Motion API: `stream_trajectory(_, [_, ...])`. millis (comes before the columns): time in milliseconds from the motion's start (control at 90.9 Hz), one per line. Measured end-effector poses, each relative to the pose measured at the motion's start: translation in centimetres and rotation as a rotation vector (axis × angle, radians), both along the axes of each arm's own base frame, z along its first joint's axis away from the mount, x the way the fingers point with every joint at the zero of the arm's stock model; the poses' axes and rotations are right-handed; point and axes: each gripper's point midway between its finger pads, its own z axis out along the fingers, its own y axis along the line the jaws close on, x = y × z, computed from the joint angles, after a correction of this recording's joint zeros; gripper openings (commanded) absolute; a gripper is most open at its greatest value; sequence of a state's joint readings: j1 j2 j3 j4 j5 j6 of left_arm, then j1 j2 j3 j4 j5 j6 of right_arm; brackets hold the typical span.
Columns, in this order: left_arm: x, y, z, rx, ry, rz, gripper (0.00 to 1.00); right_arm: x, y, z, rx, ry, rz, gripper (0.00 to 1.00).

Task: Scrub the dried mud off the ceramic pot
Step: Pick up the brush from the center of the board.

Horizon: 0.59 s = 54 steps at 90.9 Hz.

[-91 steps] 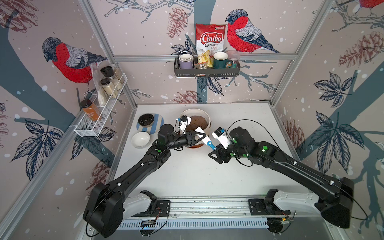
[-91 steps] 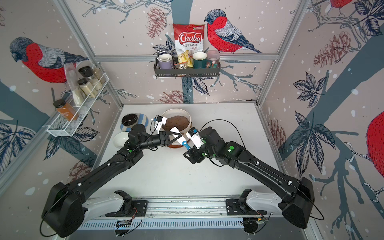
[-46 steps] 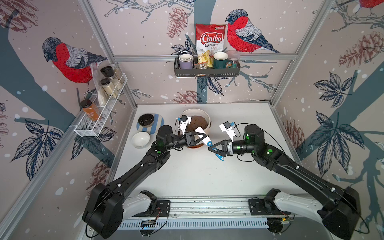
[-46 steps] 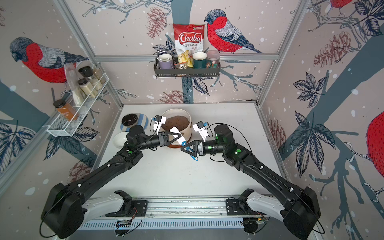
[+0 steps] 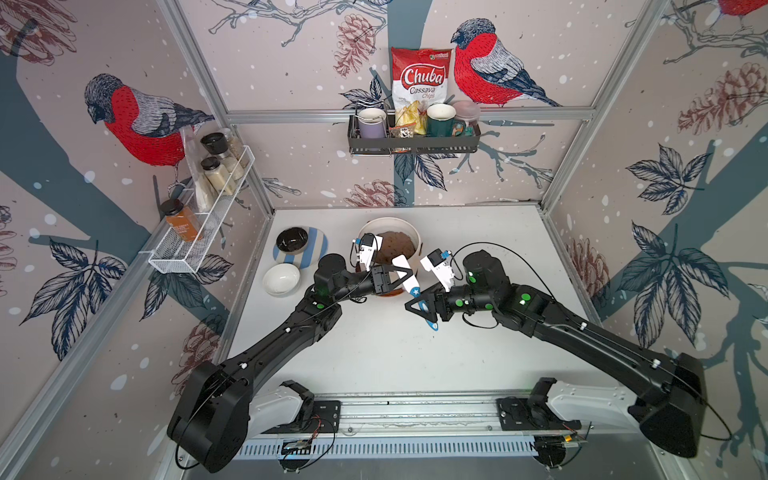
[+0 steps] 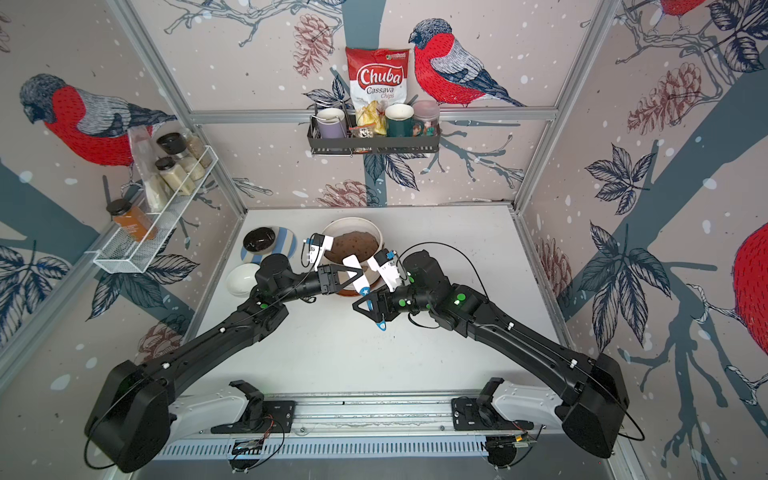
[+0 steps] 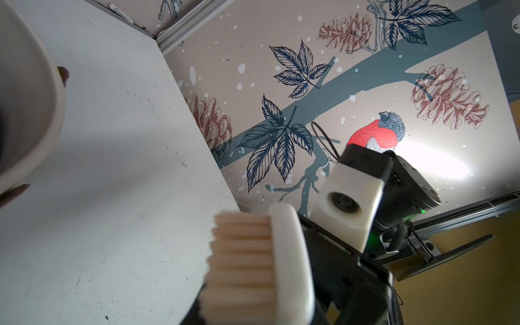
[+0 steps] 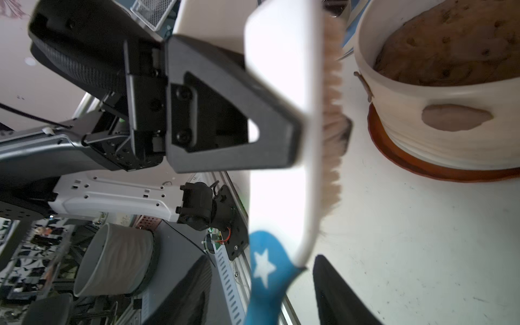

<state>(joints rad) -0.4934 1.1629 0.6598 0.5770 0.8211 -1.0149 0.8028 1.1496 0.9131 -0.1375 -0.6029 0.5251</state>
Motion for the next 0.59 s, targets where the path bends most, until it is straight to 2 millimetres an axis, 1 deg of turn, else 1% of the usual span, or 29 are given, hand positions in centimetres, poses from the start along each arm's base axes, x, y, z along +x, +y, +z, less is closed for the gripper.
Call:
stream_trajectory(88, [-0.5,0.2,0.6,-0.015,-0.031,0.0,0.27,0.5,-0.7,0.6,0.075,0.056,-0.026,0.53])
stream_trajectory(242, [-1.2,0.5,1.4,-0.021,-0.076,-0.011,0.27,0.1,-0.5,3.0,0.19,0.069,0.001,0.52])
stream_trajectory(286, [-1.2,0.6,1.5,-0.019,-0.089,-0.005,0.27,0.0,-0.3,3.2,0.211,0.087,0.008,0.53])
stream_trajectory(407, [-1.0,0.8,1.4,-0.002,-0.112,0.018,0.27,0.0,0.3,3.6,0.251,0.132,0.028,0.58])
stream_trajectory(594, [-0.8,1.3,1.7,0.016,-0.153,0.066,0.25,-0.6,1.0,3.7,0.27,0.2,0.067,0.57])
